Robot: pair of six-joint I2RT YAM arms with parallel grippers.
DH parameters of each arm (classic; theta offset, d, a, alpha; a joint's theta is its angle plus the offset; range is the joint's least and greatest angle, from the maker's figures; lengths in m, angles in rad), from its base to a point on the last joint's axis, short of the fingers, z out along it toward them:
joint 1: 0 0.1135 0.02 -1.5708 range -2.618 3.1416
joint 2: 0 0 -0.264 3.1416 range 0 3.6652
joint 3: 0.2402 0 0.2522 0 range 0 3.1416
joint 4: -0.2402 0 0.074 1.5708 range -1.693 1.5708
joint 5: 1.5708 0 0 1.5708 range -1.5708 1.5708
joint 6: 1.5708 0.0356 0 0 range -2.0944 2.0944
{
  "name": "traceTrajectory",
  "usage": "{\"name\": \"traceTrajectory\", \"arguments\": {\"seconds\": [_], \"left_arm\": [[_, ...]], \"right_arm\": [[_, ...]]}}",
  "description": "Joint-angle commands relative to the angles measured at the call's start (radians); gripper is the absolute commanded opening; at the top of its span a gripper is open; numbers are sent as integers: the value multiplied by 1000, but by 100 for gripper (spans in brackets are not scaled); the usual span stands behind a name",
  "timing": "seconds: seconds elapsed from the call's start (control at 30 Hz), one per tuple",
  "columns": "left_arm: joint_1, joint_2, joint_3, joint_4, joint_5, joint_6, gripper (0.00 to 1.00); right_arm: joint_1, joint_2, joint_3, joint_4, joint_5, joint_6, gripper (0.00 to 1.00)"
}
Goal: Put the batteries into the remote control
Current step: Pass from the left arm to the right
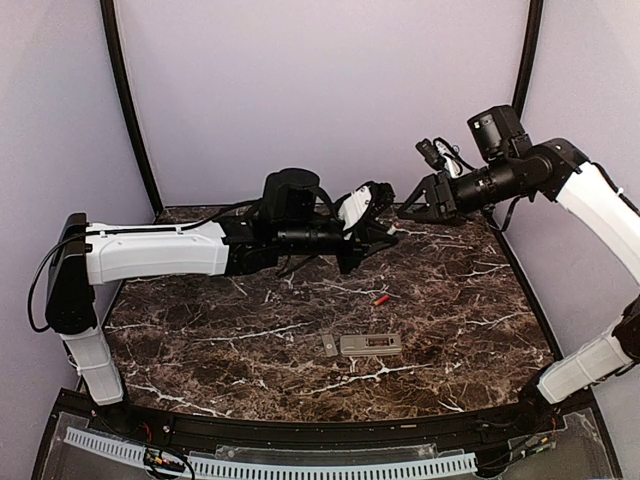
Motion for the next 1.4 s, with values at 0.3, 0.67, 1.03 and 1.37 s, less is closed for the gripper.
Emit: {"name": "traceTrajectory", "arguments": {"seconds": [0.3, 0.67, 1.03, 1.37], "left_arm": [[-8, -40, -20, -65, -50, 70, 0], [-10, -35, -15, -78, -52, 73, 0], [-12, -29, -11, -81, -49, 75, 0], [-11, -29, -16, -97, -55, 73, 0]], "right_arm": [[5, -48, -155, 108, -158, 141, 50], [26, 4, -141, 187, -140, 147, 38], [67, 29, -135, 177, -116, 136, 15], [67, 42, -120, 111, -62, 119, 0]]}}
